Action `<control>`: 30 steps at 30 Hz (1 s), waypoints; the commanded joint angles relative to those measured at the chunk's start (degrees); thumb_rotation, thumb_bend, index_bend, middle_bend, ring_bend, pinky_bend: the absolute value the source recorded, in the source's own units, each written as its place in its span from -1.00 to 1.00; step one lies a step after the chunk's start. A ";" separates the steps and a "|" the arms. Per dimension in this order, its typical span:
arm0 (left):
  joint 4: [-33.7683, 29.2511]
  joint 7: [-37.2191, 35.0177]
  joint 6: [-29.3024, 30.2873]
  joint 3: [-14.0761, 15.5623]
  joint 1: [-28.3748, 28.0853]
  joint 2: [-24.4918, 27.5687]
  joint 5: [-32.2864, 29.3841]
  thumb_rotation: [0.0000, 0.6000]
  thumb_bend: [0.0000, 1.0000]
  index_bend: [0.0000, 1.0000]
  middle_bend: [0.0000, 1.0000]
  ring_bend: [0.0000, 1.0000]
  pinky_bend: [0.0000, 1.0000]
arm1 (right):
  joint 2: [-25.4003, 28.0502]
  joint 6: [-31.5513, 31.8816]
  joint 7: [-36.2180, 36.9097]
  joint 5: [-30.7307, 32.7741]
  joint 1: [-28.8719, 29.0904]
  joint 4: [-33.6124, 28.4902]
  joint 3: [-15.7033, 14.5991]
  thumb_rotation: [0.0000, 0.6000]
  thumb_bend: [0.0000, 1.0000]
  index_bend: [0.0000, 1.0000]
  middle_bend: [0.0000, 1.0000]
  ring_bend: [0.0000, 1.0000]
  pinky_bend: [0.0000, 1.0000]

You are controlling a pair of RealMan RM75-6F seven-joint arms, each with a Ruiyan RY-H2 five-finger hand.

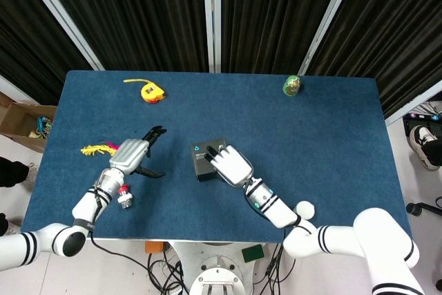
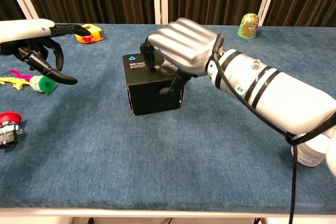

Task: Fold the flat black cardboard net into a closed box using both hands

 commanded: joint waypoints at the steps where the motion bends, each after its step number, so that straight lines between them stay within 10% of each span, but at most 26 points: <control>1: 0.07 -1.13 0.56 -0.27 0.48 0.08 1.45 0.54 -0.85 -1.00 -1.00 -0.07 0.45 | -3.51 2.42 0.59 -6.15 -1.28 6.85 -2.43 1.00 -0.35 0.24 0.04 0.61 1.00; 11: -0.36 -1.79 1.54 -0.45 1.79 2.08 2.97 0.58 -0.85 -1.00 -1.00 -0.17 0.45 | -3.37 6.44 2.80 -11.26 -3.40 8.43 0.13 1.00 -0.29 0.25 0.07 0.62 1.00; 21: -3.53 5.12 10.40 2.70 7.75 9.40 6.63 0.99 -0.85 -1.00 -1.00 -0.52 0.14 | 9.54 15.17 2.00 -11.96 -10.45 -4.83 3.53 1.00 -0.65 -0.47 -0.26 0.16 0.96; 30: -0.40 7.47 21.59 7.10 17.00 12.99 11.06 1.00 -0.85 -1.00 -0.94 -0.78 -0.31 | 34.44 14.46 7.44 -2.90 -22.92 -26.86 -0.86 1.00 -0.59 -0.98 -0.68 -0.74 -0.52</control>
